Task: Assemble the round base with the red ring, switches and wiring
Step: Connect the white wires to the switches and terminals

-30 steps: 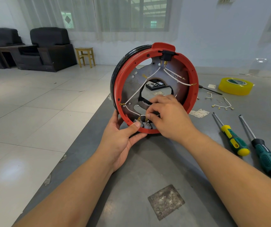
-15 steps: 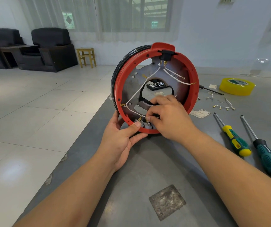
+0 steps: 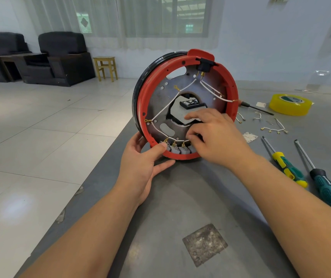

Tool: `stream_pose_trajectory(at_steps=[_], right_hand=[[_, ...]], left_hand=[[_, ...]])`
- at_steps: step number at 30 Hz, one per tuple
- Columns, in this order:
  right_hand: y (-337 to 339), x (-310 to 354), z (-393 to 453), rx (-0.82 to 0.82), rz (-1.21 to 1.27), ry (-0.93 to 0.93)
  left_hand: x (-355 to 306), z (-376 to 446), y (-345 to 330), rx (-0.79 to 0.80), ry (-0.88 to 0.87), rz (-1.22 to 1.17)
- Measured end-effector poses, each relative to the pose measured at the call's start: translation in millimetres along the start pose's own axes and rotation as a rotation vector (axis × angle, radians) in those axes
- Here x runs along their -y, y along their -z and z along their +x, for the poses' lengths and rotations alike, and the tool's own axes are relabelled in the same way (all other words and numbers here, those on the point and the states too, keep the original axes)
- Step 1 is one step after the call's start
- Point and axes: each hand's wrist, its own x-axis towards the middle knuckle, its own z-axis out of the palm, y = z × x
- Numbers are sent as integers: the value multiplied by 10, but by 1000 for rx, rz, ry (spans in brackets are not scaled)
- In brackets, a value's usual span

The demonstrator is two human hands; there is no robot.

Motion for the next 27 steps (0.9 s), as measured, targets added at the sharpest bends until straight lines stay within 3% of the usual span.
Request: stream_pose_trajectory(at_steps=[14,27], right_hand=[[-69,116,26,79,79,-129],[-91,222,31,94,135,-167]], left_hand=[[-15,-55,-77,-16,63,50],[15,-94,-85,-3,40,-82]])
